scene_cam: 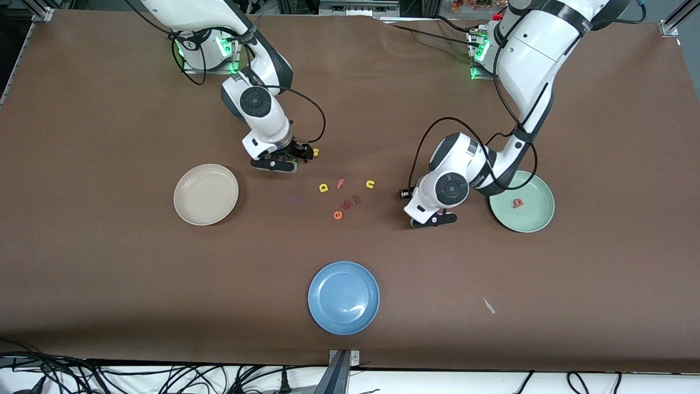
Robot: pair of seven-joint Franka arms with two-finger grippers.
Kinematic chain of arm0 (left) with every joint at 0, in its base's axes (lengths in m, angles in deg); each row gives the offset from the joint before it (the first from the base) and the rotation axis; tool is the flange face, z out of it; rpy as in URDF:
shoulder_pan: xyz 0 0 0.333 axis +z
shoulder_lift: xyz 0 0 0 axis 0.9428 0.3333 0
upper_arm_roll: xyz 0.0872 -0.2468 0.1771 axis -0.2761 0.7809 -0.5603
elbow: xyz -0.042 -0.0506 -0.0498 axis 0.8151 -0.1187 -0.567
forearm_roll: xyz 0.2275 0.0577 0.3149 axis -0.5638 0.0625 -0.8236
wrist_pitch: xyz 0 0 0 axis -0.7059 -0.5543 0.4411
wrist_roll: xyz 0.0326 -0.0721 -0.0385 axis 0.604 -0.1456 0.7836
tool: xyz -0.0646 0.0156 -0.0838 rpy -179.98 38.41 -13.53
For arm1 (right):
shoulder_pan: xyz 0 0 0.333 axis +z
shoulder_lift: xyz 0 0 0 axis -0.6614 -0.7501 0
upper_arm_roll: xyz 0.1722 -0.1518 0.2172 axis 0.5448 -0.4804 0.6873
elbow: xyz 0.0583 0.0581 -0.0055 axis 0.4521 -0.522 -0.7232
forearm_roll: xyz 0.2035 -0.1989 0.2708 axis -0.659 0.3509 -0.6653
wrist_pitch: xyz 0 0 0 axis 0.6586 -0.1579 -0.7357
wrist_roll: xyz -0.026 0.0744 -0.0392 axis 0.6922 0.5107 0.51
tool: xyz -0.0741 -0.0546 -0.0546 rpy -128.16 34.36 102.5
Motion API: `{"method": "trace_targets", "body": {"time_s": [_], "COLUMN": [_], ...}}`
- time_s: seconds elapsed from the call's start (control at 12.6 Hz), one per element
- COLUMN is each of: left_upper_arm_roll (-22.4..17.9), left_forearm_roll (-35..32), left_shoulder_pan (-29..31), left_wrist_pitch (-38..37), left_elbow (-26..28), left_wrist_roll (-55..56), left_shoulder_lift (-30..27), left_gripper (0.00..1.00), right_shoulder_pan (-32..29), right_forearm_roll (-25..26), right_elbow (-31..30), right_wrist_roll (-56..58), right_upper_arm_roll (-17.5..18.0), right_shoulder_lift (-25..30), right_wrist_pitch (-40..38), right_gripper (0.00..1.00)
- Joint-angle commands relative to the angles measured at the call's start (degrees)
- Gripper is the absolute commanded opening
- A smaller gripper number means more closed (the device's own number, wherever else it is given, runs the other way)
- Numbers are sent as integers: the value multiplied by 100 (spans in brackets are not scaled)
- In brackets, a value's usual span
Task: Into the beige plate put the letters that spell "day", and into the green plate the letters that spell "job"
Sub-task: 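Grasp the green 9 with the right gripper while the left gripper grasps the ring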
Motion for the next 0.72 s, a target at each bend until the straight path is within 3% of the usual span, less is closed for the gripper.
{"method": "trace_targets", "body": {"time_s": [0.0, 0.16, 0.24, 0.64], "left_upper_arm_roll": [-34, -34, -34, -42], "left_forearm_roll": [-175, -166, -175, -201], "left_shoulder_pan": [-47, -47, -56, -56], "left_wrist_pitch": [-61, 79, 115, 256], "left_elbow": [-42, -51, -51, -51], "left_wrist_roll": [130, 138, 156, 147], "left_shoulder_lift": [-43, -34, -34, 1], "left_gripper": [53, 52, 46, 31], "right_shoulder_pan": [-102, -102, -102, -102], "right_forearm_roll": [342, 414, 414, 440], "right_elbow": [121, 147, 147, 138], "right_wrist_roll": [-139, -182, -174, -174], "right_upper_arm_roll": [96, 96, 96, 96], "right_shoulder_lift": [-289, -342, -351, -342], "right_wrist_pitch": [207, 233, 233, 233], "right_gripper": [95, 90, 84, 48]}}
